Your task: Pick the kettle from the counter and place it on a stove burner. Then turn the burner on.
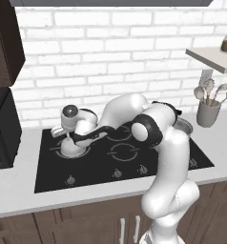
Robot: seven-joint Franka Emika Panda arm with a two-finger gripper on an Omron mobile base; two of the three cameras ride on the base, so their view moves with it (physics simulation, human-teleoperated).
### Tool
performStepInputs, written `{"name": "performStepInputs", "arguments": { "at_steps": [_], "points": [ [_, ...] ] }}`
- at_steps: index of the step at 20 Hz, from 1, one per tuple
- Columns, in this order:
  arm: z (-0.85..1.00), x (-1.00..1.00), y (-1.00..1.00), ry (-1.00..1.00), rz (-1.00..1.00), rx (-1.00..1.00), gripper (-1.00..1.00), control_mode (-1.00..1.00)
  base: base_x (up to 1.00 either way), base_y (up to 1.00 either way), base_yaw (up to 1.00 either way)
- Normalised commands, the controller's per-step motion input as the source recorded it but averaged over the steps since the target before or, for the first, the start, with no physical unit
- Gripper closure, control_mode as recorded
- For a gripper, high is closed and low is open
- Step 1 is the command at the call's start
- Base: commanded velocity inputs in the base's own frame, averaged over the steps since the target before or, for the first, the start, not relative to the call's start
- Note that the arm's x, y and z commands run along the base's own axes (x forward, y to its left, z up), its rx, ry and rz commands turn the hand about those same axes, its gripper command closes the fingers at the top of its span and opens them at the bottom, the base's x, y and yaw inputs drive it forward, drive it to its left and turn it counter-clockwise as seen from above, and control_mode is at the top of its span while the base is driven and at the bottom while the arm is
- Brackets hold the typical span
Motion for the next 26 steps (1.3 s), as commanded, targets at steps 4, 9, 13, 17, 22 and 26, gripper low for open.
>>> {"name": "performStepInputs", "arguments": {
  "at_steps": [4, 9, 13, 17, 22, 26],
  "points": [
    [0.01, 0.0, 0.0, 0.0, 0.0, 0.0, -1.0, -1.0, 0.0, 0.0, 0.0],
    [0.41, -0.39, 0.0, 0.0, 0.0, 0.0, -1.0, -1.0, 0.0, 0.0, 0.0],
    [0.44, -1.0, 0.14, 0.0, -0.02, 0.0, -1.0, -1.0, 0.0, 0.0, 0.0],
    [0.15, -1.0, 0.24, 0.1, -0.04, 0.0, -1.0, -1.0, 0.0, 0.0, 0.0],
    [-0.65, -1.0, 0.17, 0.58, 0.0, -0.06, -1.0, -1.0, 0.0, 0.0, 0.0],
    [-0.76, -0.92, 0.22, 0.6, 0.0, -0.05, -1.0, -1.0, 0.0, 0.0, 0.0]
  ]
}}
